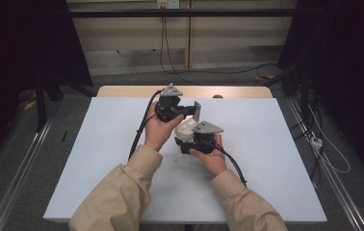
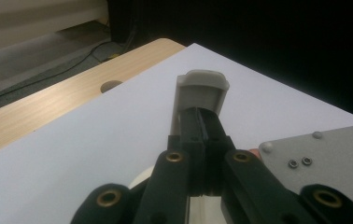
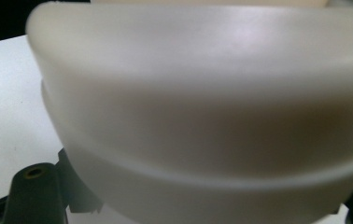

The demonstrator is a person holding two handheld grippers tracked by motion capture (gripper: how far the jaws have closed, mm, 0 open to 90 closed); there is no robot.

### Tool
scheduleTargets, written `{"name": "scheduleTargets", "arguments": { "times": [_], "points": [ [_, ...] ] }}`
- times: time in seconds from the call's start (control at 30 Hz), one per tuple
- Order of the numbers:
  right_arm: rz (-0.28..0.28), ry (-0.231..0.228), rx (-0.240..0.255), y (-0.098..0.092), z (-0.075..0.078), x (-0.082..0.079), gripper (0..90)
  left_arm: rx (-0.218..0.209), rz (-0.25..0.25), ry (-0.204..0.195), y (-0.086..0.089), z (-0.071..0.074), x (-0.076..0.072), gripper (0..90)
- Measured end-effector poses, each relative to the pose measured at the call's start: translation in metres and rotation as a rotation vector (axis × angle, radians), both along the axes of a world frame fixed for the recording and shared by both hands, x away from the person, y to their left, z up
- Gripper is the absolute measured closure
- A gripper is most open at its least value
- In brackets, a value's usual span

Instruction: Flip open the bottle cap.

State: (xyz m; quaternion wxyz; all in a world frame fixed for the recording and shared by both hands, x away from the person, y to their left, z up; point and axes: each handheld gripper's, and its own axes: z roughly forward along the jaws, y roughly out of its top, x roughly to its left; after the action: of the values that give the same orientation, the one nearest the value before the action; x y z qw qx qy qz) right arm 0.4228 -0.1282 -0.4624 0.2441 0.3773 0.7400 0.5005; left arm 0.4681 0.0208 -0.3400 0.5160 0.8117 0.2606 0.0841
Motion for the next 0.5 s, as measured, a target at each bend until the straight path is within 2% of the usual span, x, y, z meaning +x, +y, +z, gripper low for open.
{"name": "scheduleTargets", "arguments": {
  "times": [0.5],
  "points": [
    [0.0,0.0,0.0,-0.0001,0.0,0.0002,18.6,0.003,0.003,0.004,-0.0048,0.0003,0.0028,90.0]
  ]
}}
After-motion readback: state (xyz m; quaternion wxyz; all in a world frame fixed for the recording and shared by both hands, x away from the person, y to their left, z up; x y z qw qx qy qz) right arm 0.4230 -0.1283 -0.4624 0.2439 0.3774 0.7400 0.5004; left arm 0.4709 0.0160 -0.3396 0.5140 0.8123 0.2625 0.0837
